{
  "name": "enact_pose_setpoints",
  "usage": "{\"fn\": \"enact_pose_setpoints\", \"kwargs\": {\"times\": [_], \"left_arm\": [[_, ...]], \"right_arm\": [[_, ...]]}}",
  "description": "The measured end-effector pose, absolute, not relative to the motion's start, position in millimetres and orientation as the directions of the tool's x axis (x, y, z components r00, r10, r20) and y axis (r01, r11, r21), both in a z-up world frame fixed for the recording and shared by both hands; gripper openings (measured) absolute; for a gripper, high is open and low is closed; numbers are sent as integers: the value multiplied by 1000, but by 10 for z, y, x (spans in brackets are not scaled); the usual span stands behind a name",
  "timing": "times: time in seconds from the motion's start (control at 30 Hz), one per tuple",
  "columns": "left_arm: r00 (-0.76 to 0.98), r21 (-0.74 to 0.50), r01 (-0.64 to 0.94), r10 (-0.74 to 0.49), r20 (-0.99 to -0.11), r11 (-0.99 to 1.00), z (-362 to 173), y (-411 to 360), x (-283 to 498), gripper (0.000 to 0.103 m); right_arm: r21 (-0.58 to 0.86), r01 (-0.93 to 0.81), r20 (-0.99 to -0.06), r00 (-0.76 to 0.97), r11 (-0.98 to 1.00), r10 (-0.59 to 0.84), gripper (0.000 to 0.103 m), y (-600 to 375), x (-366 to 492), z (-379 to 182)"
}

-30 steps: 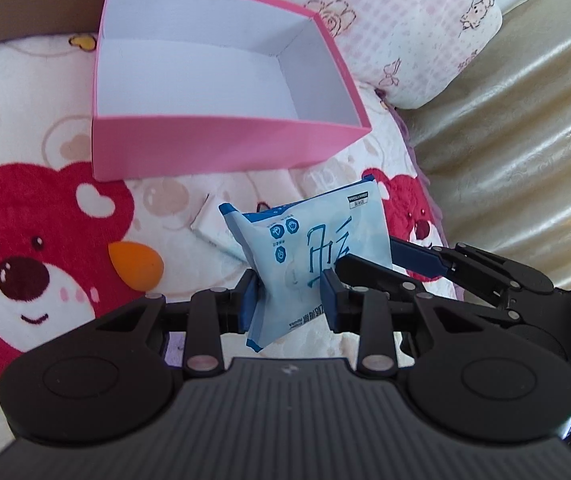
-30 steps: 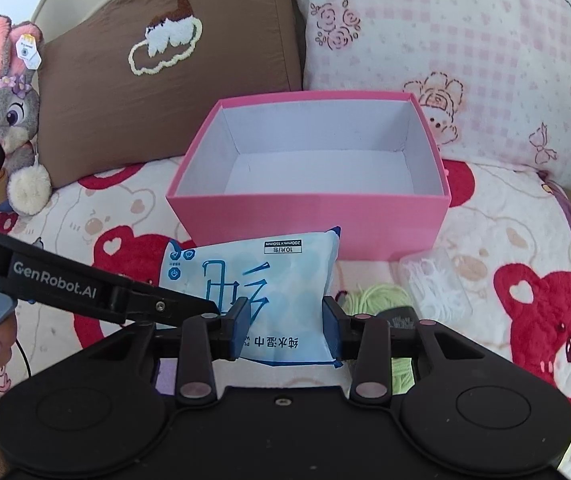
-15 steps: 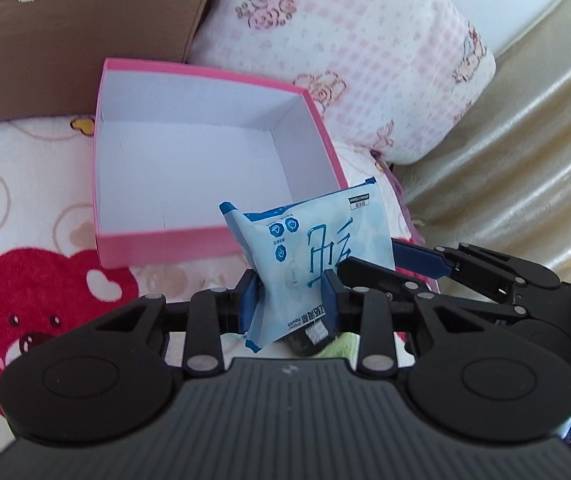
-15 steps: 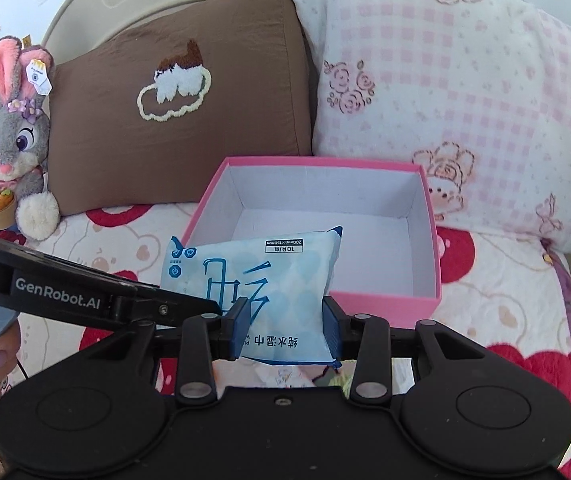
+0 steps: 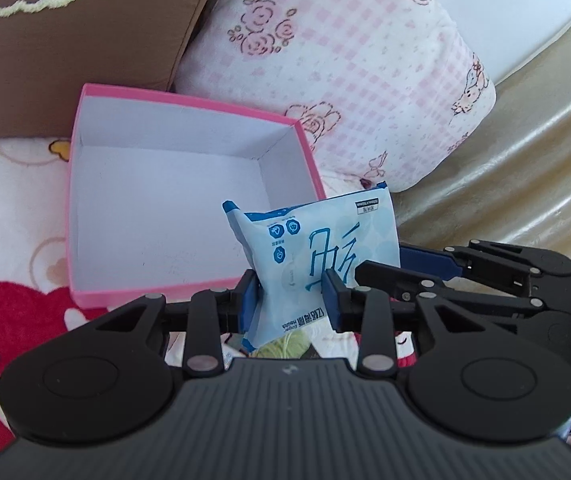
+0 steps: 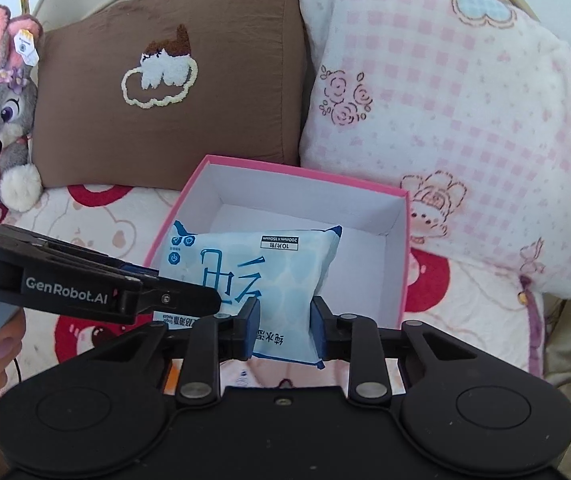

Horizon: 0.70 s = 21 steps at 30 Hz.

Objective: Organize objects
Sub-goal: 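Carry the wet-wipe pack with the left gripper over the pink box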

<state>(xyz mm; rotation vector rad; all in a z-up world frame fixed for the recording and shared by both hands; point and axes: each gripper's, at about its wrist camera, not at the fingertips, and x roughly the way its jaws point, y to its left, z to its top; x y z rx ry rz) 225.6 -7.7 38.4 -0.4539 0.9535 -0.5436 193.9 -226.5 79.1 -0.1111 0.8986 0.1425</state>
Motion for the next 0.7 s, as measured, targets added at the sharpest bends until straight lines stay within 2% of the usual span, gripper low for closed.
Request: {"fn": "enact_pose_setpoints", "kwargs": {"times": [0.17,0.3,0.47,0.7], "left_arm": [[492,-578,218,-600,-631,787,341,-137,2564,35],[502,-526,200,-548,-669,827,223,-271,2858,35],[474,-520,150,-523,-708,841,-86,-377,3252,35],[433,-535,67,-507,-745,842,-498,-467,3664,36]], "right_arm": [[-53,-185,-750,656,981,83,31,-2392,2135,703],[-29,-163,-733,675,986,90,31,-2491,2401,462],[45,-120,-767,632,992,111,31,-2666,2802,139],[21,-92,-829,554,996,68,31,-2742,3234,-253]]}}
